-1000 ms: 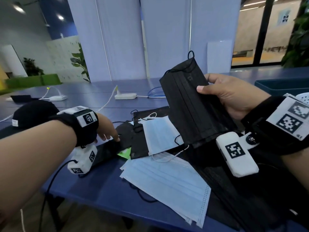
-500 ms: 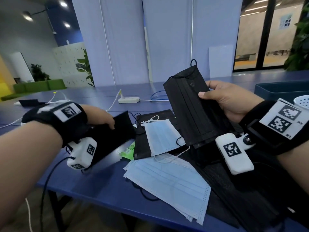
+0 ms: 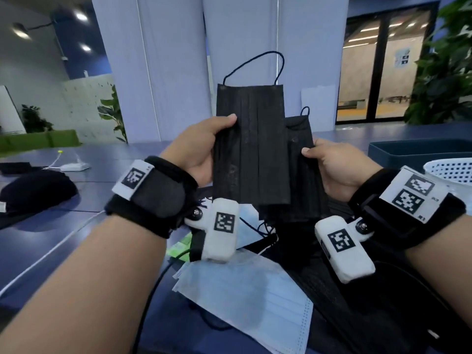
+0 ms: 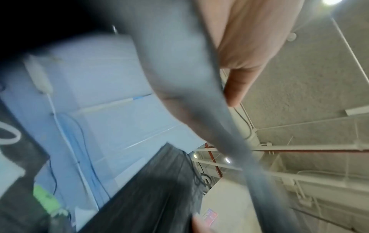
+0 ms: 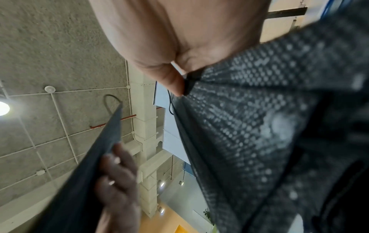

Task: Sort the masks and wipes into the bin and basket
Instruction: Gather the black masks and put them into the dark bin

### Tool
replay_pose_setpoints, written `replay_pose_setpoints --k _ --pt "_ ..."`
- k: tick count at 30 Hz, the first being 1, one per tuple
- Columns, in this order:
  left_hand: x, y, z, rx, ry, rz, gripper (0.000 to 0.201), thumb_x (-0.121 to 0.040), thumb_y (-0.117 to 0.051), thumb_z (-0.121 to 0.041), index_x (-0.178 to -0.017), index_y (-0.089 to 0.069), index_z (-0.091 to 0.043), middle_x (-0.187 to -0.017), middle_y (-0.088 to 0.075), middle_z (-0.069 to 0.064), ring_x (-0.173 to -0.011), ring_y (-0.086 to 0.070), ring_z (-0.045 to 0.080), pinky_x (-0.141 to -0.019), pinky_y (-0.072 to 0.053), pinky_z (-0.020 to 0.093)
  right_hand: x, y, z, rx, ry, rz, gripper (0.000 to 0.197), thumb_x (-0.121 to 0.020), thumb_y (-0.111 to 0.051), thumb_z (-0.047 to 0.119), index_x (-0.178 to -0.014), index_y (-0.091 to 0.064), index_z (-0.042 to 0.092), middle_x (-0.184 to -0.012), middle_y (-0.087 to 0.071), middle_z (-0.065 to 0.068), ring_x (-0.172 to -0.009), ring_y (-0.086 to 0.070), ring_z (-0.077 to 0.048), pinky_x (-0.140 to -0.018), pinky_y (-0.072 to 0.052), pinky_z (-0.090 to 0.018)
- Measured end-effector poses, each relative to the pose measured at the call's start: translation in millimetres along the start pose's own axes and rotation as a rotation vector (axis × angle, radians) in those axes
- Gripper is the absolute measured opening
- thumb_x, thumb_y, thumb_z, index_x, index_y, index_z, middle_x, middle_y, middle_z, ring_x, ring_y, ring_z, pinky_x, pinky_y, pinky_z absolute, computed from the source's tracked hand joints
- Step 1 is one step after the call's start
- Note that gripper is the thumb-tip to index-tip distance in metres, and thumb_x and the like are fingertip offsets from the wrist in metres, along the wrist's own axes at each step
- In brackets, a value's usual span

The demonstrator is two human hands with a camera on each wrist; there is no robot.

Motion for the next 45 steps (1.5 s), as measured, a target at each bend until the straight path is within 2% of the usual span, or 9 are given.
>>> replay_pose_setpoints --k 5,11,17,24,28,35,38,41,45 --pt "-22.5 -6.1 40.0 0.117 0.041 -0.073 0.029 -0.097 -0.046 -0.026 -0.111 -0.062 -0.006 -0.090 -0.069 0.010 -0.071 -0.068 0.021 -0.066 -0.059 0.036 1.1 -6.6 -4.0 -0.084 -0.018 0.037 0.024 -0.100 -0.034 0.011 -0.112 -0.054 0.003 -0.111 -0.062 -0.019 -0.087 -0.064 -0.027 -0.064 -0.060 -0.038" --pt "-30.8 -6.7 73.0 0.214 0.053 -0.056 0.036 -0.097 -0.047 -0.026 -0.119 -0.059 0.000 -0.099 -0.070 0.015 -0.077 -0.069 0.023 -0.068 -0.059 0.037 3.2 -13.7 -8.6 0.001 -0.085 0.194 0.048 -0.097 -0.035 0.046 -0.117 -0.062 0.012 -0.112 -0.070 -0.010 -0.098 -0.069 -0.022 -0.072 -0.060 -0.035" --pt "-37.2 -7.3 86.4 0.169 -0.032 -0.031 0.040 -0.097 -0.049 -0.022 -0.130 -0.046 0.000 -0.121 -0.062 0.024 -0.097 -0.063 0.032 -0.080 -0.056 0.048 -3.1 -10.1 -15.8 0.067 -0.020 0.177 0.026 -0.090 -0.048 -0.008 -0.112 -0.057 0.003 -0.096 -0.069 -0.015 -0.074 -0.070 -0.020 -0.065 -0.059 -0.032" --pt "-31.4 -2.6 91.4 0.133 0.088 0.120 0.063 -0.080 -0.066 -0.035 -0.134 -0.049 -0.006 -0.129 -0.060 0.015 -0.119 -0.057 0.029 -0.100 -0.047 0.046 3.9 -14.5 0.1 0.001 0.011 0.264 0.027 -0.093 -0.037 -0.006 -0.109 -0.058 0.000 -0.096 -0.069 -0.014 -0.079 -0.071 -0.020 -0.067 -0.059 -0.031" --pt "-25.0 1.1 82.7 0.184 0.029 0.169 0.043 -0.082 -0.062 -0.027 -0.119 -0.061 -0.006 -0.112 -0.069 0.010 -0.099 -0.067 0.021 -0.089 -0.055 0.038 7.9 -17.3 10.9 0.055 0.050 0.279 0.024 -0.094 -0.039 -0.003 -0.108 -0.058 0.004 -0.094 -0.070 -0.011 -0.079 -0.070 -0.017 -0.071 -0.059 -0.029" --pt "-21.5 26.3 59.4 0.351 -0.115 -0.055 0.027 -0.093 -0.046 -0.018 -0.081 -0.066 -0.005 -0.066 -0.071 0.007 -0.056 -0.069 0.019 -0.049 -0.056 0.031 -4.2 18.3 14.6 0.754 -0.192 0.132 0.021 -0.093 -0.055 0.026 -0.106 -0.060 0.009 -0.095 -0.064 -0.007 -0.079 -0.062 -0.017 -0.070 -0.053 -0.031" --pt "-20.3 29.8 56.5 0.407 -0.092 -0.091 0.024 -0.093 -0.046 -0.022 -0.089 -0.065 -0.008 -0.073 -0.073 0.007 -0.062 -0.071 0.022 -0.054 -0.058 0.040 -16.7 34.2 11.8 1.249 -0.343 0.087 0.023 -0.092 -0.053 0.038 -0.090 -0.063 0.017 -0.093 -0.060 -0.006 -0.082 -0.056 -0.021 -0.078 -0.051 -0.038" --pt "-21.6 31.4 60.6 0.405 -0.030 -0.131 0.025 -0.094 -0.045 -0.022 -0.094 -0.064 -0.007 -0.075 -0.074 0.008 -0.062 -0.071 0.023 -0.051 -0.058 0.040 -20.4 40.6 6.2 1.748 -0.495 0.095 0.048 -0.090 -0.048 0.053 -0.113 -0.062 0.013 -0.108 -0.063 -0.005 -0.103 -0.059 -0.021 -0.091 -0.048 -0.034" --pt "-24.9 31.5 65.1 0.403 0.012 -0.170 0.026 -0.096 -0.042 -0.020 -0.101 -0.063 -0.007 -0.085 -0.074 0.010 -0.071 -0.073 0.026 -0.059 -0.059 0.041 -27.1 44.6 -1.4 1.810 -0.566 0.073 0.061 -0.084 -0.055 0.058 -0.123 -0.057 0.011 -0.123 -0.062 -0.008 -0.115 -0.056 -0.023 -0.095 -0.047 -0.032"
Point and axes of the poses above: each hand's wrist, its own x-axis away from the middle knuckle, its own y-axis out of the back of the hand, z = x × y, the point moved 2 cm from there along -x, towards the middle knuckle
